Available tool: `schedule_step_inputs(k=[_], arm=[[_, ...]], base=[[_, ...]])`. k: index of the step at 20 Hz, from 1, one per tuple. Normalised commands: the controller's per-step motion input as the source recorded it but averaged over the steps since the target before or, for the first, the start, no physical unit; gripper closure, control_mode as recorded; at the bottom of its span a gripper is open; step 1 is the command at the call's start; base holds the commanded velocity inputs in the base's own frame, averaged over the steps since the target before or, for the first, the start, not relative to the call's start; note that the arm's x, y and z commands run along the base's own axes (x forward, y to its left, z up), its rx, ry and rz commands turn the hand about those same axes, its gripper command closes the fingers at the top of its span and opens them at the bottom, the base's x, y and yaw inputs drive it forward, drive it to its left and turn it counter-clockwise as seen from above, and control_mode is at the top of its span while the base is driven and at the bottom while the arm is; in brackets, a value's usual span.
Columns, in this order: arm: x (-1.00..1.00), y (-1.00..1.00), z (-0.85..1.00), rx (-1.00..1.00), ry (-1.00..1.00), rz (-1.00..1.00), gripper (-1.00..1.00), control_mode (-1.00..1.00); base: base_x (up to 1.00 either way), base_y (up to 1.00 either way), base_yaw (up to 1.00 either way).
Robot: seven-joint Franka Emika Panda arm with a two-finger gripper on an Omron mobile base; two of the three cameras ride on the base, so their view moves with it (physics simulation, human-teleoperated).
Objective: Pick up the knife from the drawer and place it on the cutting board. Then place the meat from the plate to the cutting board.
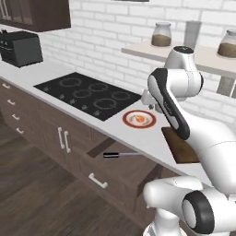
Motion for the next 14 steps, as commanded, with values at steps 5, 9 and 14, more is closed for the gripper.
schedule_step_inputs(k=[5,9,14], arm=[[0.0,0.0,0.0,0.0,0.0,0.0,-1.0,1.0],[0.0,0.0,0.0,0.0,0.0,0.0,-1.0,1.0],[0.0,0.0,0.0,0.0,0.0,0.0,-1.0,1.0]], base=[[0.42,-0.07,0.14],[0.33,-0.04,0.14],[0.26,0.0,0.0]])
